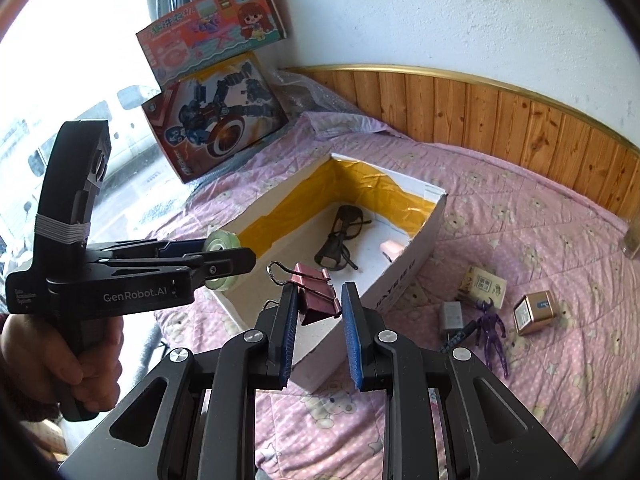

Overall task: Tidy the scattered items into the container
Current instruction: 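Carry the tape roll in the left tool and clip in the right tool over the box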

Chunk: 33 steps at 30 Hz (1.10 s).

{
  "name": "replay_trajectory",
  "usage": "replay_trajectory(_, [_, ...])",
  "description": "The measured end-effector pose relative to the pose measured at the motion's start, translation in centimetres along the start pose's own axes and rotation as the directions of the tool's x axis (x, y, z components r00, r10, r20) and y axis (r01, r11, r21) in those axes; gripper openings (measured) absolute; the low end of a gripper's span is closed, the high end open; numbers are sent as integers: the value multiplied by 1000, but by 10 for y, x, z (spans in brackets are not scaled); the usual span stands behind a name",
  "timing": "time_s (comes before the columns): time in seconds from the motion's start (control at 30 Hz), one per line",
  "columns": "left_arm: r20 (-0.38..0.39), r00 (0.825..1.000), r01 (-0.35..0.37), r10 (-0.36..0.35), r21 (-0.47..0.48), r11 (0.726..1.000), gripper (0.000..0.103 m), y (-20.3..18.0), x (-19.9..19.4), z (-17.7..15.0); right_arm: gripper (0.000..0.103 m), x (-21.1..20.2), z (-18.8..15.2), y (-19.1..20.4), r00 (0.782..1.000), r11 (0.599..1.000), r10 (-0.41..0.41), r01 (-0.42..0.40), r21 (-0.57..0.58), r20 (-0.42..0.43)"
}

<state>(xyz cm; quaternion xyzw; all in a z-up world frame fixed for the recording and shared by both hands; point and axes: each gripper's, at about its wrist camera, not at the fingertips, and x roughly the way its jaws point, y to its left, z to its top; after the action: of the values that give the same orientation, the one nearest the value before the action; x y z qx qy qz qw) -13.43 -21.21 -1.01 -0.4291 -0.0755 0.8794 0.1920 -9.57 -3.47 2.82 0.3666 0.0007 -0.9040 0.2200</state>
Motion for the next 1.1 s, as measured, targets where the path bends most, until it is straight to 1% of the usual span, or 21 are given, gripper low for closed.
replay_trajectory(0.2, [-28,999,-35,35,-11,999,49,20,12,19,23,24,20,-10,999,1000,19,-19,1,-40])
replay_trajectory(0.3, [-57,997,-46,45,-18,999,49,29,22,27,23,38,30,-14,998,1000,26,-26,-3,-62])
replay_trajectory(0.57, [-124,989,-79,76,-18,997,49,50,52,47,23,89,55,-27,987,999,43,-43,1,-155])
replay_trajectory(0.87, [-227,970,-94,88,-17,995,49,68,87,62,23,149,82,-50,960,999,52,-48,23,-273])
replay_trajectory(0.97, [-250,964,-99,92,-18,995,49,72,97,65,23,167,89,-54,949,999,50,-47,17,-312])
replay_trajectory(1.1, [-275,956,-106,99,-10,994,49,76,108,68,23,193,96,-56,927,999,37,-42,-4,-373])
